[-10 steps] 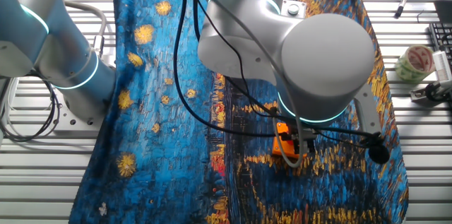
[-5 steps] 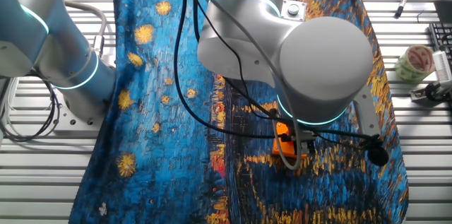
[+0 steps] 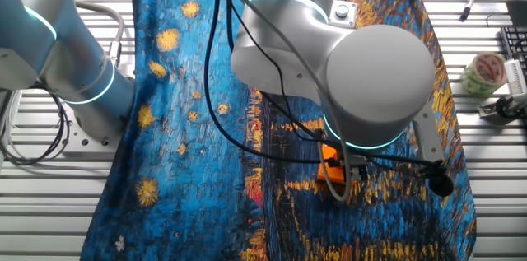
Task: Press three buttons from left to right in sequence
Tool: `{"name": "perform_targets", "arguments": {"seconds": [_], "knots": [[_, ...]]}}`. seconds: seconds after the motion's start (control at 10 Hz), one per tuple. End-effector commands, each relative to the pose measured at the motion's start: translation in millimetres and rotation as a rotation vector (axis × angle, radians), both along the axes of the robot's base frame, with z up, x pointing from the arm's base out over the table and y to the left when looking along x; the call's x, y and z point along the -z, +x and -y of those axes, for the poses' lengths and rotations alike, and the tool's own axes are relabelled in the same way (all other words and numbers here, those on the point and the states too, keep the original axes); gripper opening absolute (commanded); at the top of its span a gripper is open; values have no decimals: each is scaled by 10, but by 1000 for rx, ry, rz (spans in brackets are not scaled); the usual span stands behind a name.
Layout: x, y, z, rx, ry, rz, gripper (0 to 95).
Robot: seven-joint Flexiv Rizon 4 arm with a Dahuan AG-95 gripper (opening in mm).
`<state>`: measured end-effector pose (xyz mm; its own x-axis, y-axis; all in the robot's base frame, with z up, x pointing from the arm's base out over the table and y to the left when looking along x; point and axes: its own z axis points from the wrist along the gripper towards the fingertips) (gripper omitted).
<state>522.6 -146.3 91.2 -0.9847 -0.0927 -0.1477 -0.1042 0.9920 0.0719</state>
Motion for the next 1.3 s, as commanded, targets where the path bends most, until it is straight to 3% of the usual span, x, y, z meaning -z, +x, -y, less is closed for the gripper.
{"name": "perform_targets", "arguments": {"seconds": [0.1, 0.6, 1.1, 1.3], "knots": [[28, -5, -3, -1, 0, 3, 0], [12, -10, 10, -5, 3, 5, 0], [-87, -43, 67, -18, -1, -5, 0], [-144, -53, 72, -17, -32, 1, 0]]}}
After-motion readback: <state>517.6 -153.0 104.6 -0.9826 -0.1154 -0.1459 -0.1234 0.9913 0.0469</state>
